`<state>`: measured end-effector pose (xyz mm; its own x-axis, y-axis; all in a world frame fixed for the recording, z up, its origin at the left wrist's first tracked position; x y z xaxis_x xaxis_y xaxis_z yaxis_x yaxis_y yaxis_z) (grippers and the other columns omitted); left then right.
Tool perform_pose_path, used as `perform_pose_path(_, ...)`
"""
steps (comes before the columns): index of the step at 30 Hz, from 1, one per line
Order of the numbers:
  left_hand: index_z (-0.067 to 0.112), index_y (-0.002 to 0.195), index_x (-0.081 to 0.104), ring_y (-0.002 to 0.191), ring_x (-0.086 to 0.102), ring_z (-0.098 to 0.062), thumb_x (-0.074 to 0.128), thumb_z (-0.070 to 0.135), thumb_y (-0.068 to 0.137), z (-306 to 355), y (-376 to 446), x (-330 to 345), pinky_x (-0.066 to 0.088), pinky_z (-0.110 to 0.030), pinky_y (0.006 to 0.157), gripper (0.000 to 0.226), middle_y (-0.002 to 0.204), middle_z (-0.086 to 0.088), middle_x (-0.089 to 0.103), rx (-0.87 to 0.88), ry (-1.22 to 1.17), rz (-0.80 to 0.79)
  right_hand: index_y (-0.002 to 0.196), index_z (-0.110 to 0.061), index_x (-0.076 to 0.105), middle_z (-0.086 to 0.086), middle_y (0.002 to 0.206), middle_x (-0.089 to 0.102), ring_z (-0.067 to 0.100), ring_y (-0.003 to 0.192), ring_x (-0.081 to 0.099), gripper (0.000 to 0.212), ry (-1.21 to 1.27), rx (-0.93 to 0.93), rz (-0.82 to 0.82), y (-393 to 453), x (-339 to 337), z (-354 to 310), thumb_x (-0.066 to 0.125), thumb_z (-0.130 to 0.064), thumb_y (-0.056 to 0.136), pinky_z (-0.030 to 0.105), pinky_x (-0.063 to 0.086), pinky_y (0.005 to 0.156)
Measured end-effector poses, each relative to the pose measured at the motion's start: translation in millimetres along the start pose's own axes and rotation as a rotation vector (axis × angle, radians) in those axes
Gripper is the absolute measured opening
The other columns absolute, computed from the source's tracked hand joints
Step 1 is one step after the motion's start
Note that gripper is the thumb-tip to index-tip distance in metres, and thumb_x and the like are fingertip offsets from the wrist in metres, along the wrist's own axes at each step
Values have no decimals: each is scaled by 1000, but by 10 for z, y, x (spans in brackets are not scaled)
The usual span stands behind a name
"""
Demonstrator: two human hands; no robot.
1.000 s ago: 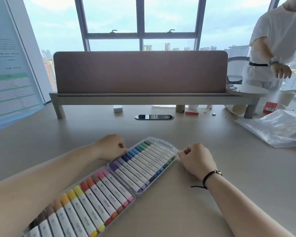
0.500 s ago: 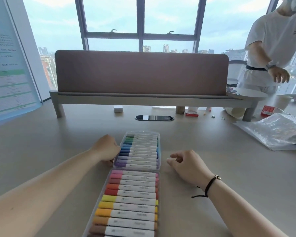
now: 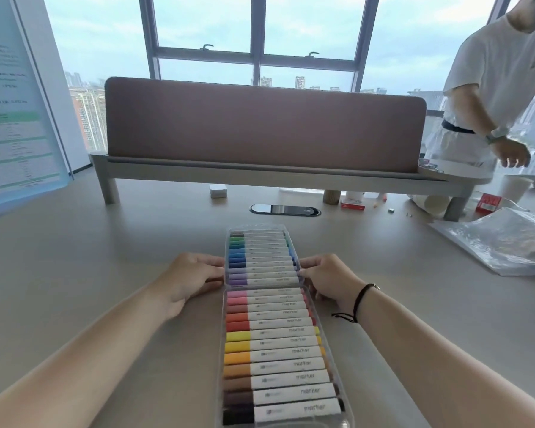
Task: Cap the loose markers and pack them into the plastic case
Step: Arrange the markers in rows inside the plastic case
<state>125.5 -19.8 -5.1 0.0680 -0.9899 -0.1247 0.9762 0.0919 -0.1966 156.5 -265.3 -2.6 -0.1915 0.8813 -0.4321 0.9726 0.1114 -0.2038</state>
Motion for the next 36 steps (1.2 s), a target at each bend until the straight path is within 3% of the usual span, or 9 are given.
perform_pose_path(7, 8, 110, 73, 103, 69, -26, 50, 19, 101, 60, -78, 37, 55, -42, 96, 27, 109, -15, 74, 12, -176, -97, 107, -18, 77, 6, 89, 78, 8, 55, 65, 38, 156, -69, -28, -20, 34, -39, 49, 5, 95, 19, 48, 45)
perform_pose_path(10, 15, 117, 72, 113, 67, -29, 49, 28, 103, 103, -147, 78, 47, -50, 105, 30, 115, -13, 72, 55, -244, -172, 111, -17, 76, 6, 95, 78, 22, 78, 75, 39, 247, -117, 21, -43, -3, -27, 53, 8, 92, 32, 61, 67)
perform_pose_path(13, 27, 119, 71, 115, 65, -25, 49, 46, 100, 174, -214, 84, 44, -49, 108, 35, 119, -5, 71, 120, -231, -195, 111, -18, 76, 7, 103, 77, 30, 94, 74, 37, 352, -126, -1, -69, -30, -31, 58, 7, 91, 47, 59, 86)
perform_pose_path(17, 36, 128, 65, 122, 59, -22, 39, 66, 92, 235, -263, 73, 40, -47, 110, 53, 128, 8, 66, 169, -193, -226, 111, -13, 73, 10, 105, 76, 29, 99, 72, 26, 515, -155, 6, -143, -128, -189, 50, -7, 101, 41, 56, 93)
perform_pose_path(20, 28, 135, 55, 120, 60, -24, 43, 65, 88, 272, -244, 0, 41, -45, 107, 60, 128, 6, 67, 152, -362, -153, 105, -20, 74, 4, 103, 77, 26, 97, 72, 25, 466, -230, 26, -194, -198, -327, 51, -11, 101, 37, 57, 90)
perform_pose_path(24, 24, 132, 55, 117, 64, -24, 50, 45, 97, 291, -249, -25, 44, -41, 106, 41, 124, 2, 70, 125, -470, -122, 115, -17, 74, 4, 109, 76, 36, 111, 66, 29, 412, -299, 60, -199, -192, -338, 59, -2, 95, 50, 51, 101)
perform_pose_path(28, 21, 129, 59, 114, 67, -28, 55, 27, 98, 263, -252, -26, 47, -43, 105, 33, 124, -5, 70, 132, -507, -107, 119, -8, 71, 6, 112, 75, 25, 109, 69, 31, 494, -321, 63, -227, -151, -285, 61, 4, 92, 42, 52, 101)
perform_pose_path(33, 23, 130, 63, 117, 65, -24, 51, 49, 96, 204, -255, 51, 42, -44, 111, 44, 130, -2, 65, 149, -417, -180, 108, -17, 77, -1, 97, 78, 10, 94, 72, 36, 352, -301, 174, -246, -149, -151, 64, 9, 86, 21, 55, 87)
perform_pose_path(36, 29, 134, 59, 125, 60, -18, 47, 59, 93, 217, -255, 48, 37, -43, 115, 53, 133, 8, 64, 181, -337, -204, 102, -18, 78, 0, 90, 78, 12, 81, 68, 37, 308, -284, 303, -178, -213, -69, 69, 11, 80, 28, 57, 88)
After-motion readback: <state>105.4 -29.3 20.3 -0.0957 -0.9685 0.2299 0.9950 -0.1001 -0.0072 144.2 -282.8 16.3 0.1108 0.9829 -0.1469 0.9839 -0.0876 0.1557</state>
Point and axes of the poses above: each hand's wrist, its own y-axis towards the middle knuckle, its own x-axis out of the palm, z = x × y, the point moved 8 cm from there along y, towards the middle knuckle
